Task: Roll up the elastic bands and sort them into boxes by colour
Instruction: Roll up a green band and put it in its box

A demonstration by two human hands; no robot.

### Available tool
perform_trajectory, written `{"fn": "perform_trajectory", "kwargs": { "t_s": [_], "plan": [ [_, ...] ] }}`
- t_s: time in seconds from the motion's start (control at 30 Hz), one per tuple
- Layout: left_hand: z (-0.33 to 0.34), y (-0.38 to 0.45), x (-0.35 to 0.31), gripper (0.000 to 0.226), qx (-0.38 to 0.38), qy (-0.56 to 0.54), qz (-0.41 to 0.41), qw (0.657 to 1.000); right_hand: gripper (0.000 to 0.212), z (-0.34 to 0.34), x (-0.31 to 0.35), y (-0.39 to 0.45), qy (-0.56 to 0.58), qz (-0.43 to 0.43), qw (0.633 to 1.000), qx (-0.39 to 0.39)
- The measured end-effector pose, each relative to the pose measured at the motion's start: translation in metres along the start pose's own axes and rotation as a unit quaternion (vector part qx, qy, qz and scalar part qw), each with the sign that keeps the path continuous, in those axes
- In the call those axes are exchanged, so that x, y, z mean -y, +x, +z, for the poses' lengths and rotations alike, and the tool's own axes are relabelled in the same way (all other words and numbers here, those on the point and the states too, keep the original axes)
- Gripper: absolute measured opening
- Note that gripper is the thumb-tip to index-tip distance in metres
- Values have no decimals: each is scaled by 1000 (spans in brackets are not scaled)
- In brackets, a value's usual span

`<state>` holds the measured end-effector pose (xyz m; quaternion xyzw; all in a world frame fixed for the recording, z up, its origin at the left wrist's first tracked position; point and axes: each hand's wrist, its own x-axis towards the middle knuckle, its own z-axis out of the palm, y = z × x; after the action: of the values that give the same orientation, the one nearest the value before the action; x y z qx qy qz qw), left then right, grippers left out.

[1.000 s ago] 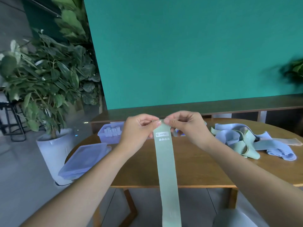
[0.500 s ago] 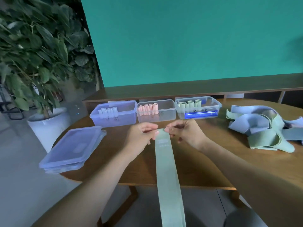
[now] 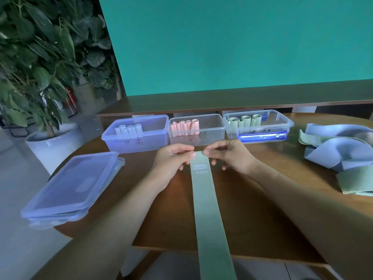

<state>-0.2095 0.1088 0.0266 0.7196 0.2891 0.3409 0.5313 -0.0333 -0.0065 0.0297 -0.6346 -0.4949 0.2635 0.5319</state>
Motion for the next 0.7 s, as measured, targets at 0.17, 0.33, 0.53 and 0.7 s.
{"fn": "perform_trajectory", "kwargs": {
  "t_s": [0.17,0.33,0.53,0.7],
  "plan": [
    [2,19,8,17,-23,0,-8,1000,16,4,-12,18,23,10,1000,-15],
    [3,34,15,17,-44,-13,-4,999,17,6,-18,35,28,15,999,-25],
    [4,46,22,18,-72,-4,-2,997,5,15,-29,56,-2,13,998,-67],
    [4,45,27,20,-65,72,-19,995,1,18,-30,61,-24,8,997,-76]
  ]
}}
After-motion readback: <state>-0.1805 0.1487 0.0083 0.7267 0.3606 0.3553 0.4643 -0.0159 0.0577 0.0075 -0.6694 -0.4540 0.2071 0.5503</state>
